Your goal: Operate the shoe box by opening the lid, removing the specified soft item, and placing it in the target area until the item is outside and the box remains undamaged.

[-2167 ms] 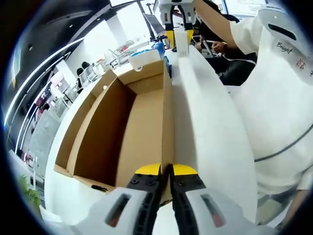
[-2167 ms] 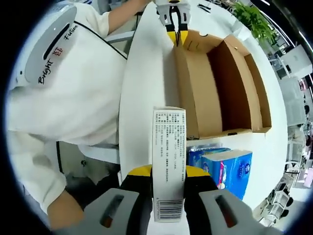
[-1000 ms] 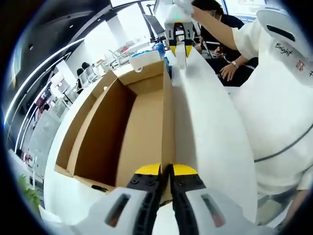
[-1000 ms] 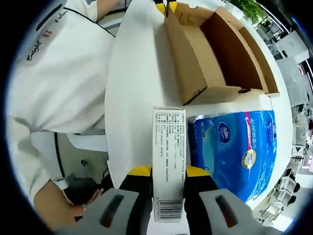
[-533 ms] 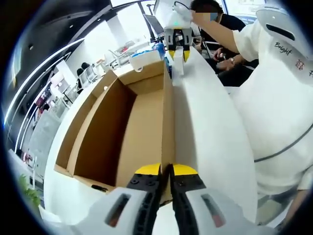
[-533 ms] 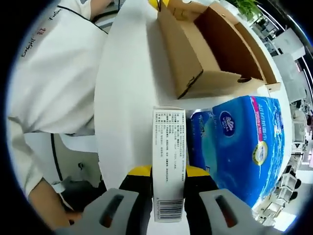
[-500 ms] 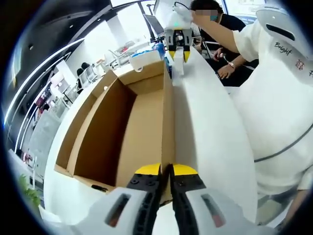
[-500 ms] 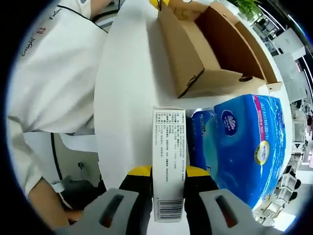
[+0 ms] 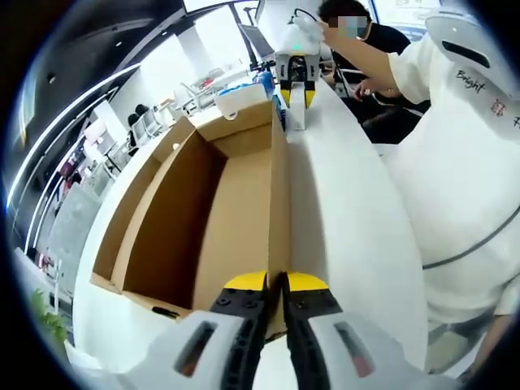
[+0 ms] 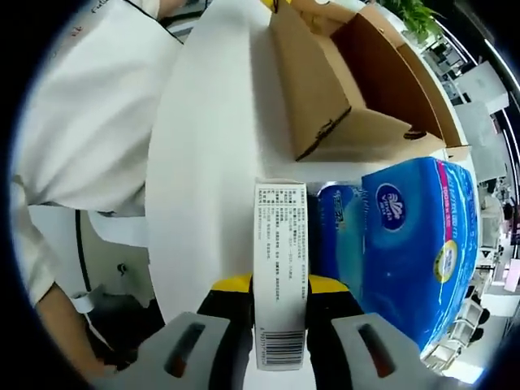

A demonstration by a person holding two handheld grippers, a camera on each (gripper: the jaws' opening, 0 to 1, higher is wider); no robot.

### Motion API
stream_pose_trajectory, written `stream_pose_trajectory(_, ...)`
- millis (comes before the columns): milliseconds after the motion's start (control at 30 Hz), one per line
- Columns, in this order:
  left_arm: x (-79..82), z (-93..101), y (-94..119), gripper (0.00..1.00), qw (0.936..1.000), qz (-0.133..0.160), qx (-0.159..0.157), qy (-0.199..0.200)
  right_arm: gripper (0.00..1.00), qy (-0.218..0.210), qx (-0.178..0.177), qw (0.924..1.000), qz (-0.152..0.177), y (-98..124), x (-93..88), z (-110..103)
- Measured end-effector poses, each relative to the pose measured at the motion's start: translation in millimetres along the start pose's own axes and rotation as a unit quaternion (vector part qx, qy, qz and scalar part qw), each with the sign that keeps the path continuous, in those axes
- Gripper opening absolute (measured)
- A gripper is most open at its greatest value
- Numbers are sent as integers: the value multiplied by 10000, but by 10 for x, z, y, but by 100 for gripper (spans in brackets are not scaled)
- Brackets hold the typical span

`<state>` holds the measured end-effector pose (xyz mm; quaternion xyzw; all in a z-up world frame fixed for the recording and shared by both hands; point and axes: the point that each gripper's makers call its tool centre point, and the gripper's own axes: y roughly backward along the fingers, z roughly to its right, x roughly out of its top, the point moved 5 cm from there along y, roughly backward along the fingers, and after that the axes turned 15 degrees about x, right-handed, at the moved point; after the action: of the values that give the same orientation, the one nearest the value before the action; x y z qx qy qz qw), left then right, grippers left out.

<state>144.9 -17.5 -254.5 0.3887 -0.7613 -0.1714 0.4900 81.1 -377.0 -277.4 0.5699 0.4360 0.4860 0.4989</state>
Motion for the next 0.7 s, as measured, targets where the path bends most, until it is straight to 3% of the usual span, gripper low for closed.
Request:
stream_pose_trajectory(167, 1, -1, 1, 6, 10000, 19, 7, 13, 22, 105, -54, 9999, 22, -4, -12, 2)
stream_pose_trajectory(233, 1, -2, 1, 6, 10000, 20, 6, 12, 22, 341, -140, 9993, -9, 0, -6, 16)
stream_pose_trajectory(700, 1, -2, -2, 6, 10000, 31, 16, 10, 26, 472, -383, 9981, 74, 62, -24, 10)
